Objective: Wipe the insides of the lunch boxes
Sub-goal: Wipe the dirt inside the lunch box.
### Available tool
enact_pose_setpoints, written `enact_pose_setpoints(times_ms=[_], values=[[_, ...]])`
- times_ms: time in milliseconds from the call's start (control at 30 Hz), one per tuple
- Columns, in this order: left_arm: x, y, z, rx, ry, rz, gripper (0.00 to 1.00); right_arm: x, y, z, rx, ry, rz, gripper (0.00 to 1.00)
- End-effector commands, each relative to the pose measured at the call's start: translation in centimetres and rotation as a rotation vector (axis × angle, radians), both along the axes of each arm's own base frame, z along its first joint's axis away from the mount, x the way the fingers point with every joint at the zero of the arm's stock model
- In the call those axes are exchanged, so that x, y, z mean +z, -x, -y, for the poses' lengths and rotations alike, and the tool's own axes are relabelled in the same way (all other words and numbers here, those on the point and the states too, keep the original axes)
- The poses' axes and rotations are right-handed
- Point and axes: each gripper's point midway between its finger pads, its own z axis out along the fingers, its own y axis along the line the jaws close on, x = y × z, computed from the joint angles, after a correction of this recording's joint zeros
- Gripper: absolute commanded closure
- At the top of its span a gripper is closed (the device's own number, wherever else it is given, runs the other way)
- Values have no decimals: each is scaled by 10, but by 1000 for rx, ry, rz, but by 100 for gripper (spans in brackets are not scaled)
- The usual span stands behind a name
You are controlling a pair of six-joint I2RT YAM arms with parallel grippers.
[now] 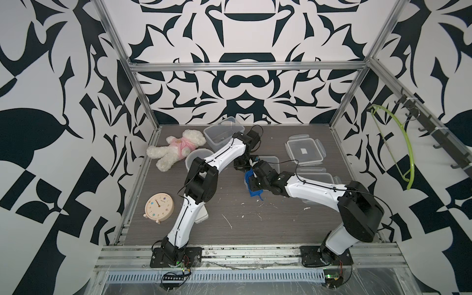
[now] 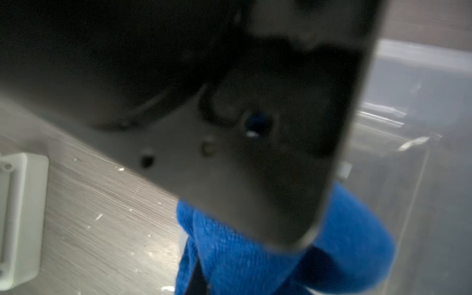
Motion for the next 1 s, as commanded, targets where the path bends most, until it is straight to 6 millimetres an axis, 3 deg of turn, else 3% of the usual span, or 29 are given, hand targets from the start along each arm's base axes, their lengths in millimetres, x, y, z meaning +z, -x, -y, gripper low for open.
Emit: enact_pose_setpoints(times_ms=[0,100,200,300,433,500,567,633,867,967], values=[[11,-13,20,28,87,34,100,13,12,-47,119,-105,-26,100],[13,-11,20,25,87,35,100,4,9,-44,115,-63,-28,100],[14,-10,18,17,82,39,100,-4,11,-20,93,4,-25,100],[15,-10,16,11,77,45,100,-5,4,23,14,17,-30,100],[15,-8,14,8,73,46,100,8,-22,90,-146,-39,-53,100],[14,-7,13,9,72,44,100,15,-37,107,-178,-29,-61,100],[12,-7,13,12,71,40,100,16,-50,108,-160,-7,-76,100],[12,-6,14,13,73,37,100,7,-64,96,-122,9,-109,100],[16,-6,16,13,79,44,100,-59,-98,46,-64,-15,-269,100],[16,-6,17,10,77,43,100,-71,-104,26,-42,-34,-298,100]])
